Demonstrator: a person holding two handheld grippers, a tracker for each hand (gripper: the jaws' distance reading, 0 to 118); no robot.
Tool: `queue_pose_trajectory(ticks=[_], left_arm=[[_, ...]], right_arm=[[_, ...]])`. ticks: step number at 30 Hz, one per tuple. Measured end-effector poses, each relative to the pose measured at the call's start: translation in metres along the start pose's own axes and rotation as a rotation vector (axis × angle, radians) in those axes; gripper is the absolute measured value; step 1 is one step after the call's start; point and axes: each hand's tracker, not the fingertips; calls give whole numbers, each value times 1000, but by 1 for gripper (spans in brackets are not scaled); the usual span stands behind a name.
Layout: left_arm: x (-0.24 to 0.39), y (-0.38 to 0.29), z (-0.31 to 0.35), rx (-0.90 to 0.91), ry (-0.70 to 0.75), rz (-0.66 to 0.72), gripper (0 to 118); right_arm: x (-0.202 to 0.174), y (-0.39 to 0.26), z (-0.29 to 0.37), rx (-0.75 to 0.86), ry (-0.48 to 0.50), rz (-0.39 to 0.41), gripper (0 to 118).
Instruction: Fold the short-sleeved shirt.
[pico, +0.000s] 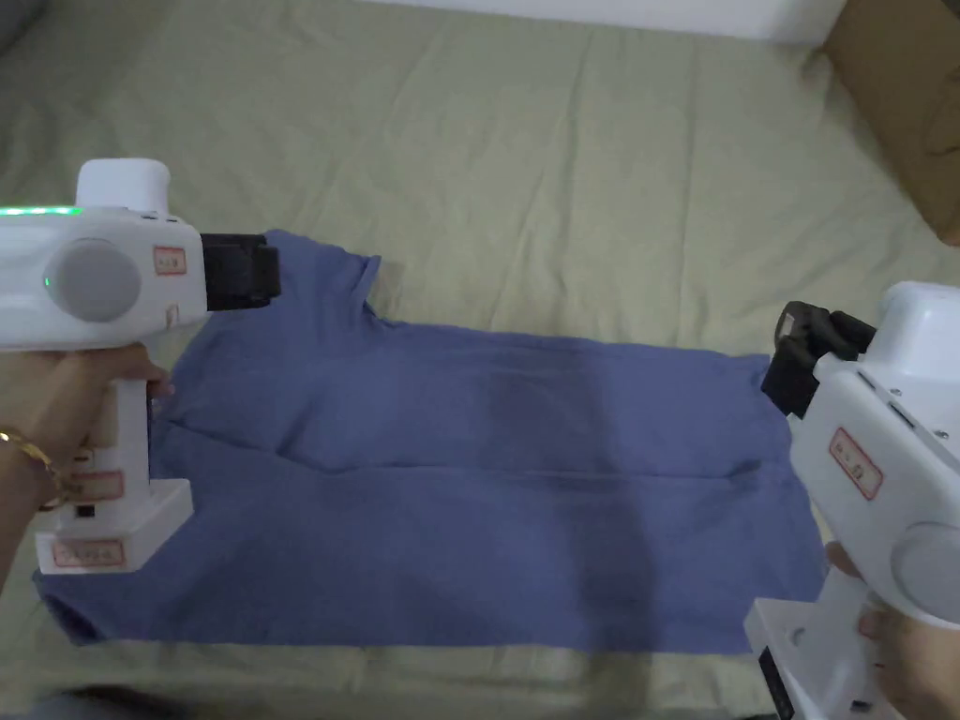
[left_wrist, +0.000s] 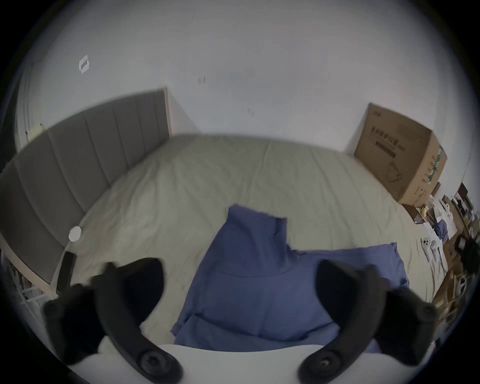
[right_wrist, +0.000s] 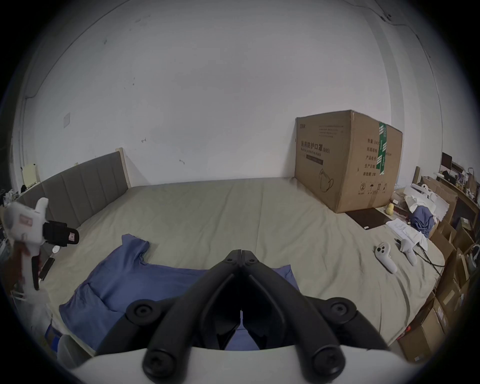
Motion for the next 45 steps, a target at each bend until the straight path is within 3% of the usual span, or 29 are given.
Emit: queue_pose_trajectory(ticks=[6,9,12,14,15,18,19,20,21,27,31,32,34,35,36,37,39,41,45], left_arm=[[-20,31,-95,-158,71,56,117],[-28,32,-141,-251,78,45,117],[-31,27,-175,-354,175,-13,114],[-31,22,-185,-385,185,-58,99],[-30,19,-188,-401,183,-63,83],[-25,14,-185,-381,150,-43,52],[-23,14,-184,-375,141,-56,37],[-19,14,-182,-373,151,-84,12],[-19,13,-180,-365,149,-82,0],[-35,25,-128,-212,26,66,0],[-32,28,-92,-126,-8,42,0],[-32,27,-85,-120,-12,41,0],[-30,27,-76,-109,-27,45,0],[-31,27,-73,-105,-32,50,0],[-32,26,-70,-104,-36,56,0],[-33,25,-68,-101,-40,66,0],[-34,24,-65,-102,-50,90,0],[-37,23,-65,-105,-50,121,0],[-39,21,-67,-111,-55,145,0]], right_arm=[[4,-9,-43,-83,-12,-16,0],[4,-15,-58,-110,-32,25,0],[6,-19,-70,-137,-38,37,0],[7,-21,-77,-150,-48,45,0],[7,-23,-79,-163,-58,54,0],[8,-28,-85,-188,-64,62,0],[7,-29,-84,-192,-68,61,0],[7,-29,-84,-192,-68,59,0],[8,-28,-84,-195,-67,58,0],[26,-3,-97,-241,-45,122,0],[49,16,-132,-374,-58,131,2],[55,20,-142,-413,-53,102,8],[63,26,-163,-491,-25,57,40],[66,27,-174,-511,-25,52,64],[67,26,-184,-544,-37,61,95],[69,23,-197,-601,-39,65,95],[73,15,-213,-610,-32,60,118],[76,-1,-232,-689,-98,57,111],[86,-23,-267,-747,-165,-5,112]])
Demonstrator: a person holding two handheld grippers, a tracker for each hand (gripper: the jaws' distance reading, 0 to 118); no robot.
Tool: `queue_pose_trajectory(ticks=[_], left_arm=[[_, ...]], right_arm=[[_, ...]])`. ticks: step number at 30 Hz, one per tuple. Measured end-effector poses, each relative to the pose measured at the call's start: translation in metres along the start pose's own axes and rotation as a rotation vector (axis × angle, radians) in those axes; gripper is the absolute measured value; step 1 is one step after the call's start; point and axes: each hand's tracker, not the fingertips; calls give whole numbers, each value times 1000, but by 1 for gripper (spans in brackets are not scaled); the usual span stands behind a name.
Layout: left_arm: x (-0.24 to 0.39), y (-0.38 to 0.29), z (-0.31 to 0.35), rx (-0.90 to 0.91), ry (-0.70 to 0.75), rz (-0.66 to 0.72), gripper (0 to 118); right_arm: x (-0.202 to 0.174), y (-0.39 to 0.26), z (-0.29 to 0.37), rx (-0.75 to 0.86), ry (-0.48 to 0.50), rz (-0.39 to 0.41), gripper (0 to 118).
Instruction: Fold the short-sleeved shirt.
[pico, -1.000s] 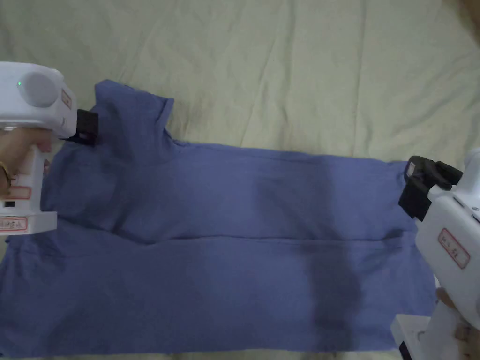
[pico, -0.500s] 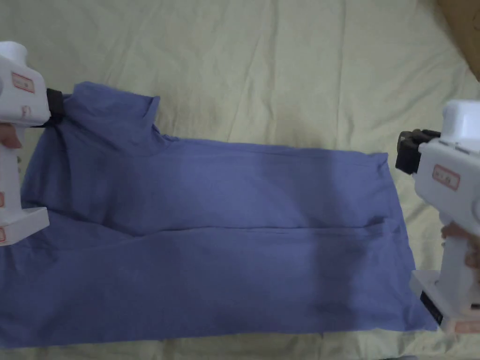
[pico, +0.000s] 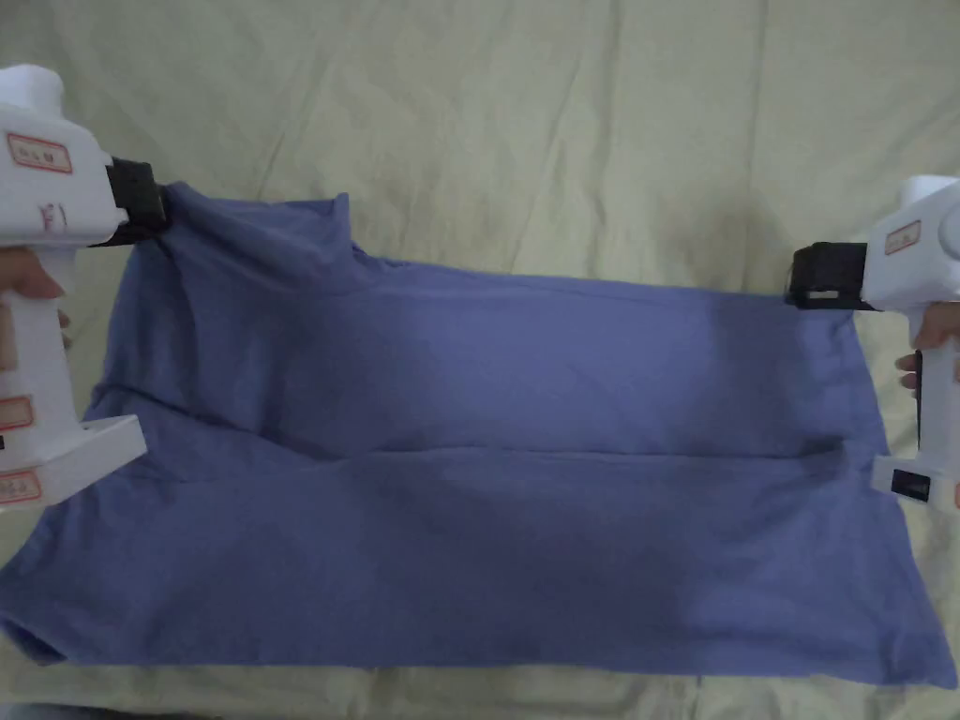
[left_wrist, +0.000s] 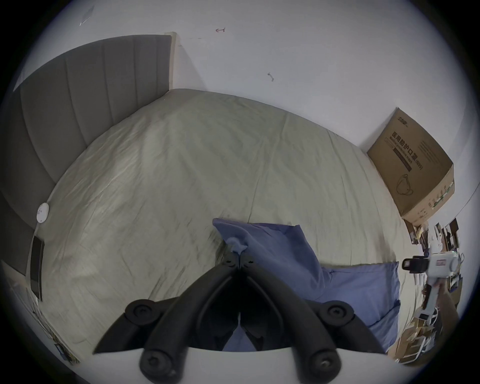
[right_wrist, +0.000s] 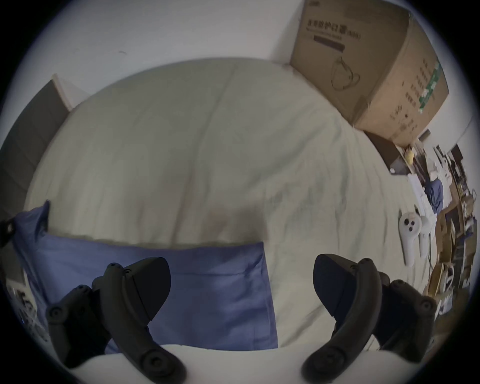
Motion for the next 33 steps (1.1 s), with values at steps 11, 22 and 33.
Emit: queue_pose_trajectory(ticks=[11,22,33], left_arm=[[5,-4,-3,-15,10,-19,0],[-14,-39,99,99,-68,-19,0],[-53,-165,149,58,-68,90,0]], right_arm=[[13,-4,-8,30,71,-113,4],[46,-65,143,275,151,-21,4],[76,-213,167,233,202,-136,4]])
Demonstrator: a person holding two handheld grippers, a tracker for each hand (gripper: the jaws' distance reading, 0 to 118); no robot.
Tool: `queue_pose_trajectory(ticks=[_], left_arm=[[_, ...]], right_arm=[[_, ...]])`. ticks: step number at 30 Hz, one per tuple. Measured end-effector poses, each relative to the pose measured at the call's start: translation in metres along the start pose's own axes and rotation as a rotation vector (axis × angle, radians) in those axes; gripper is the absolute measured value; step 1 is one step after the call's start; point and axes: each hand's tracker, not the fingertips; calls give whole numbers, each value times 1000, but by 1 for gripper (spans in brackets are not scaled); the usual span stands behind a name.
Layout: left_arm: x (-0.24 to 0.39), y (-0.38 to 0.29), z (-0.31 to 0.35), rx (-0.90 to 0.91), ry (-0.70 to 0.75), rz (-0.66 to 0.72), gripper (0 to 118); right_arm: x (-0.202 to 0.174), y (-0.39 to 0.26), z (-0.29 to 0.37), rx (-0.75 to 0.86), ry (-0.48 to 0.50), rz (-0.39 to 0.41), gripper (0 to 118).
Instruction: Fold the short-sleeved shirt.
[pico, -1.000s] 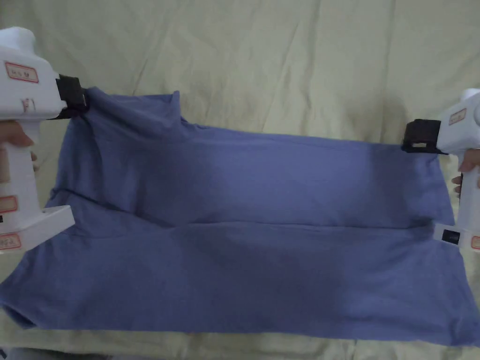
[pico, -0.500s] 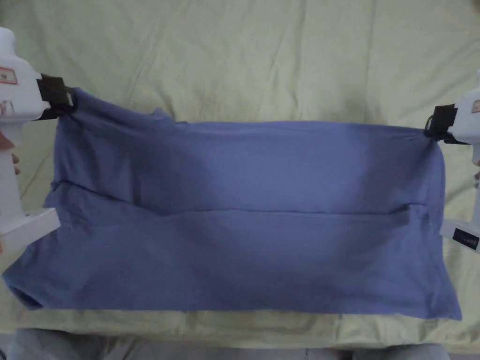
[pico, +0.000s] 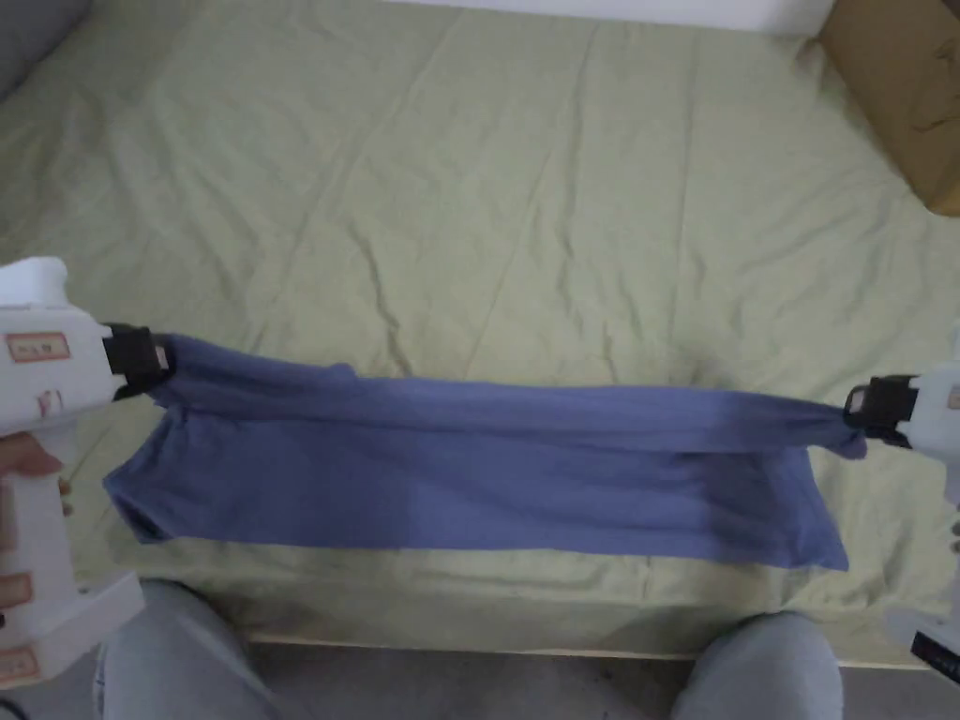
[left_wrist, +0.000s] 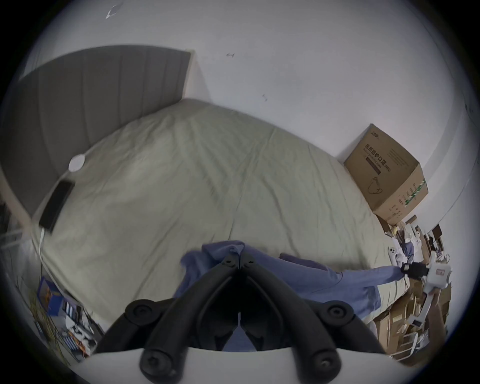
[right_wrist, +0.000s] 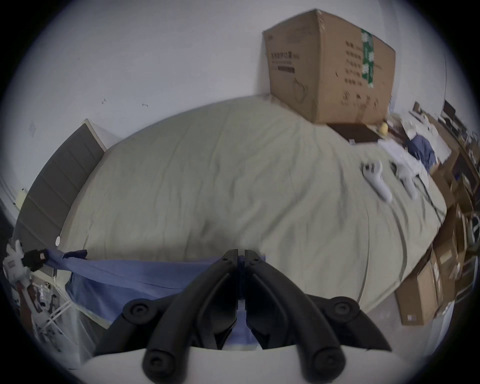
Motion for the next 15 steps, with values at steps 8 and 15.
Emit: queue_pose_trajectory(ticks=[8,15], left_arm=[[-35,-55,-1,-46,202,104,108],[7,-12,39,228,197,-65,108]], right_arm=[[18,-60,3,-78,-70,-28,97],[-8,-19,63,201,-84,65,112]])
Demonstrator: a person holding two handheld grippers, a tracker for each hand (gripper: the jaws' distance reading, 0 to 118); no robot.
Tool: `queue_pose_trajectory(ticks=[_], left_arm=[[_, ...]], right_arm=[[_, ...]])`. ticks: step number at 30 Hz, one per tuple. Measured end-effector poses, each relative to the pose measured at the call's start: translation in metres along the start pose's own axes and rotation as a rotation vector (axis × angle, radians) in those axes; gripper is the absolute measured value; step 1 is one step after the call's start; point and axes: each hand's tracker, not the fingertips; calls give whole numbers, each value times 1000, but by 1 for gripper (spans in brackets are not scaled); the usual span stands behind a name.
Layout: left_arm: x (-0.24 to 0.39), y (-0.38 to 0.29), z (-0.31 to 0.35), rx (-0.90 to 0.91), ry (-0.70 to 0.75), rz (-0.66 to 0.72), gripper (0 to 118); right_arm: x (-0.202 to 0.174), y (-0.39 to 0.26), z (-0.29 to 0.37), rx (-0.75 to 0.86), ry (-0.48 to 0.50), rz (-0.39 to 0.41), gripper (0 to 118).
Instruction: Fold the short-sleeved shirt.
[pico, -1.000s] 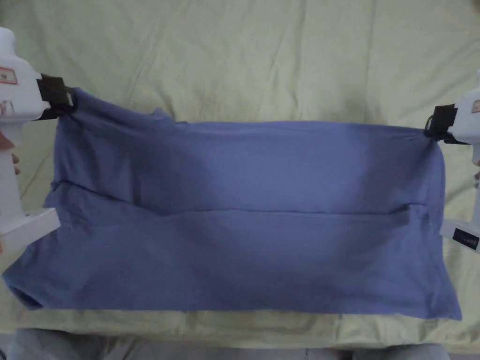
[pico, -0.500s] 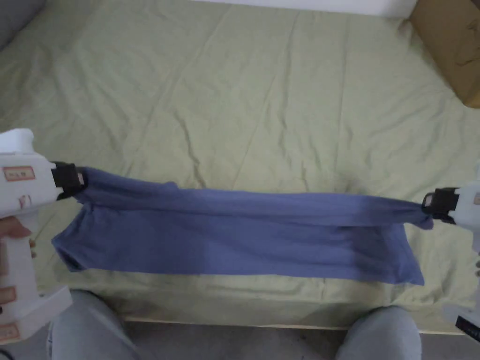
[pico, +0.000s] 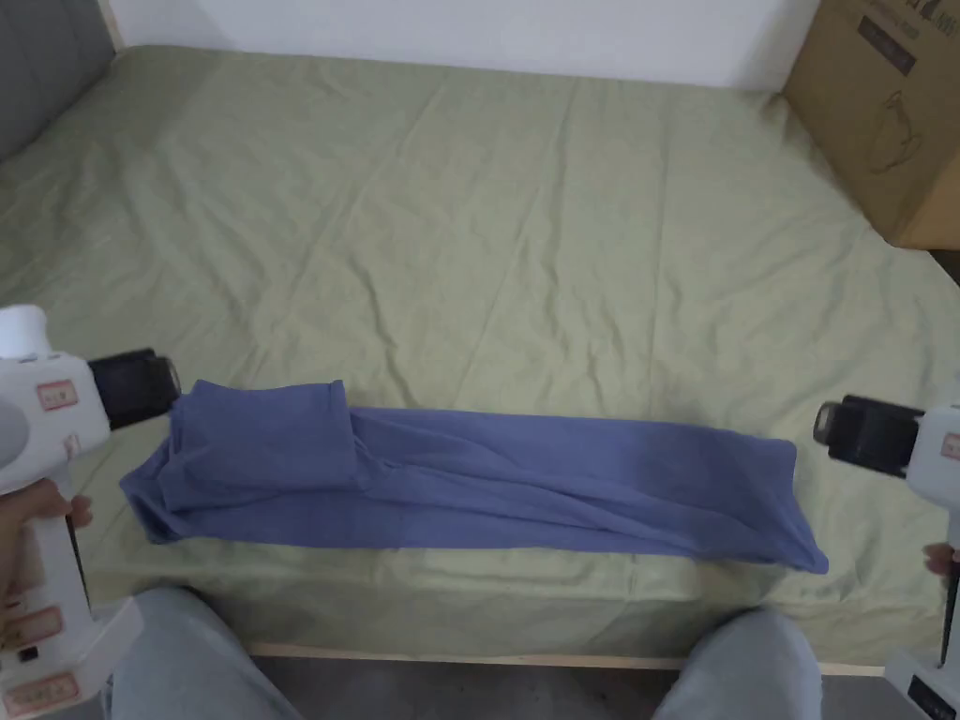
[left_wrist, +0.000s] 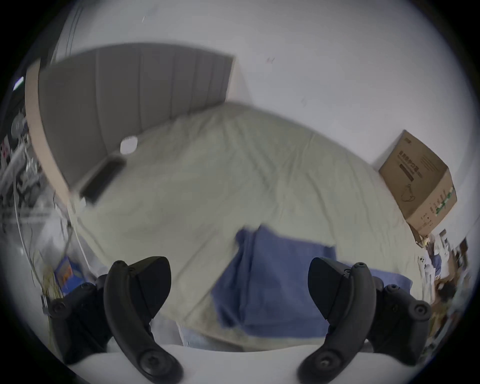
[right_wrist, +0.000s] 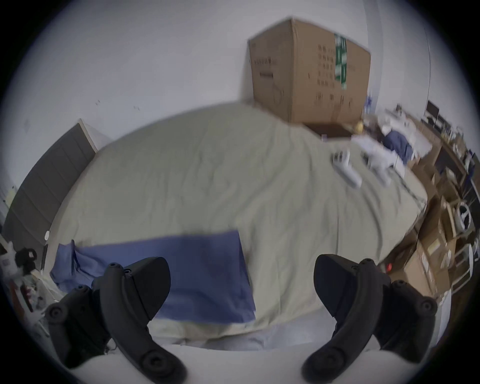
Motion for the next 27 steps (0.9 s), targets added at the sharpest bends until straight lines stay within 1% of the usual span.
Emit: queue_pose_trajectory(ticks=[2,6,8,10,11,12,13,14,15,16,17,18,19,21,22,24,27], left_arm=[[24,15,19,143,-25,-102,108],[66,30,50,350,-61,-222,108],[85,34,60,412,-81,-243,108],[97,32,64,457,-115,-260,107],[104,30,66,464,-128,-270,104],[109,28,66,468,-130,-274,98],[113,25,65,478,-137,-280,89],[117,23,65,480,-144,-286,76],[120,21,64,476,-148,-288,56],[122,20,63,471,-155,-288,39],[123,18,59,465,-167,-279,21],[123,16,57,461,-172,-270,4],[125,14,56,458,-175,-263,0],[124,11,52,439,-194,-257,0],[124,10,49,422,-200,-256,0],[121,8,44,391,-211,-252,0],[111,9,37,352,-225,-213,0]], right_arm=[[-16,16,18,108,25,46,113],[-49,33,44,288,52,134,115],[-67,36,52,362,61,147,116],[-80,36,56,414,79,135,117],[-86,36,58,433,105,122,116],[-91,35,60,447,120,103,116],[-96,35,61,460,138,82,114],[-99,35,61,464,151,66,111],[-101,35,63,468,159,57,101],[-104,34,64,474,167,51,85],[-107,33,64,476,161,44,57],[-110,32,63,478,157,38,22],[-111,30,62,479,154,35,4],[-111,30,60,460,165,47,0],[-112,29,58,433,184,50,0],[-113,25,55,433,180,47,0],[-111,22,52,411,181,31,0]])
